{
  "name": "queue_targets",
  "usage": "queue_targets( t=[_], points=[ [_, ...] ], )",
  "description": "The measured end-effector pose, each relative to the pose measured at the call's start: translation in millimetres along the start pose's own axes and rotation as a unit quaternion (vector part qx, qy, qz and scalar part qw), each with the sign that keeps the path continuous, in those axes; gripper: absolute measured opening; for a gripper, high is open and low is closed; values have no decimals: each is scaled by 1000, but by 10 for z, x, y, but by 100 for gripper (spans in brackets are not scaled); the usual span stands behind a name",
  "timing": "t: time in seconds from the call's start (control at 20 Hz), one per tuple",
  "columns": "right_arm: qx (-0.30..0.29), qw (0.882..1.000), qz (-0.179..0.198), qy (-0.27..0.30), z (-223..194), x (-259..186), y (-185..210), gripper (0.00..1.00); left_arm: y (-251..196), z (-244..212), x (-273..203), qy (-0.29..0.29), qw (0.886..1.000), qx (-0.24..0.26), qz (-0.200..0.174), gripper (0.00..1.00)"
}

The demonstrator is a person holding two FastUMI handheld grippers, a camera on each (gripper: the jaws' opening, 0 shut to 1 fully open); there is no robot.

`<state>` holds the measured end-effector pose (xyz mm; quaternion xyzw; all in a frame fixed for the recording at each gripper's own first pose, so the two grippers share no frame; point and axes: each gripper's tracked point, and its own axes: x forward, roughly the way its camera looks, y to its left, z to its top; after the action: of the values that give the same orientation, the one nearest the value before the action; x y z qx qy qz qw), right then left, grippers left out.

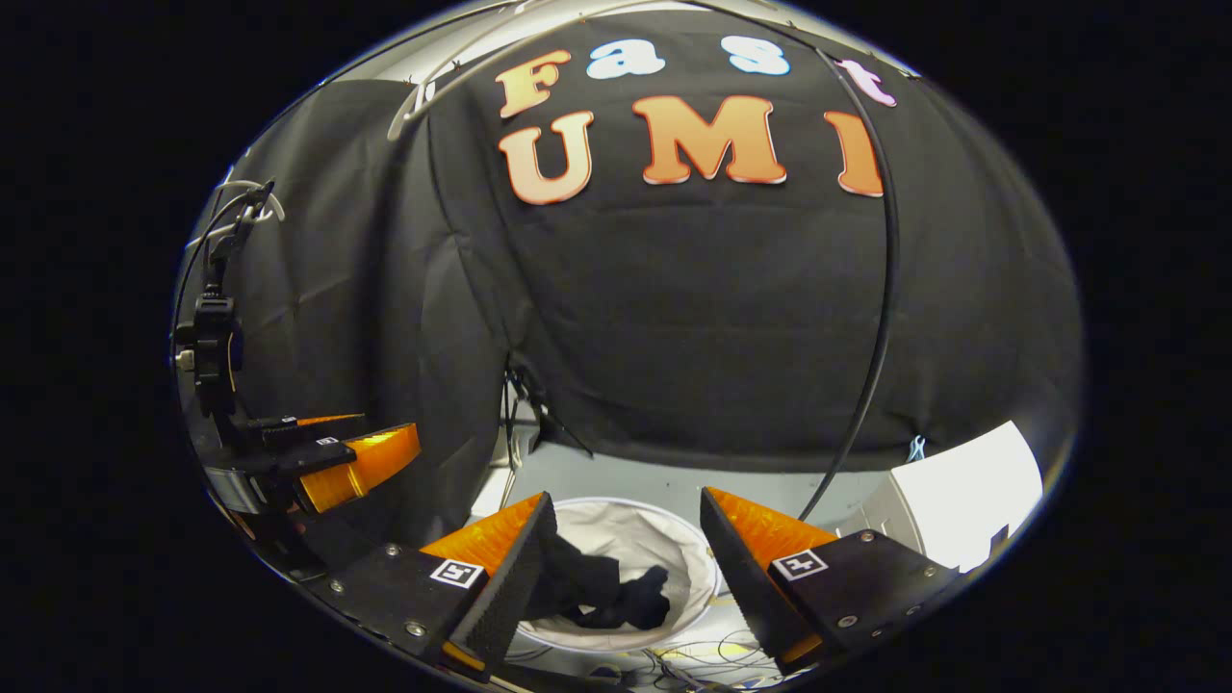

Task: Grasp the clothes on the hanger with both hands and then place them into the laundry hamper below.

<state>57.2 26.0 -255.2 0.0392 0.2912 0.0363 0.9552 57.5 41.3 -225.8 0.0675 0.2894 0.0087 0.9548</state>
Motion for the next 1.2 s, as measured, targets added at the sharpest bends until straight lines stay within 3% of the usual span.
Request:
queue_targets(
  t=[0.25, 0.55, 0.7, 1.1, 1.15, 1.2],
  points=[
    [-7, 996, -4, -88, 858, -390, 19, 93, -3, 775, -307, -91, 996, -4, -4, 96],
    [-20, 983, -11, -180, 1706, -881, -1, 93, -67, 1471, -651, -172, 985, -9, -9, 95],
    [-23, 976, -15, -216, 1972, -1101, -75, 100, -64, 1654, -790, -194, 981, -14, -8, 94],
    [-28, 961, -31, -272, 2344, -1434, -276, 100, -43, 2104, -1198, -242, 969, -36, -6, 92],
    [-23, 961, -29, -275, 2362, -1446, -284, 93, -35, 2151, -1218, -246, 969, -33, -4, 92],
    [-20, 960, -30, -276, 2374, -1458, -306, 100, -10, 2180, -1230, -248, 968, -28, 0, 92]
  ],
)
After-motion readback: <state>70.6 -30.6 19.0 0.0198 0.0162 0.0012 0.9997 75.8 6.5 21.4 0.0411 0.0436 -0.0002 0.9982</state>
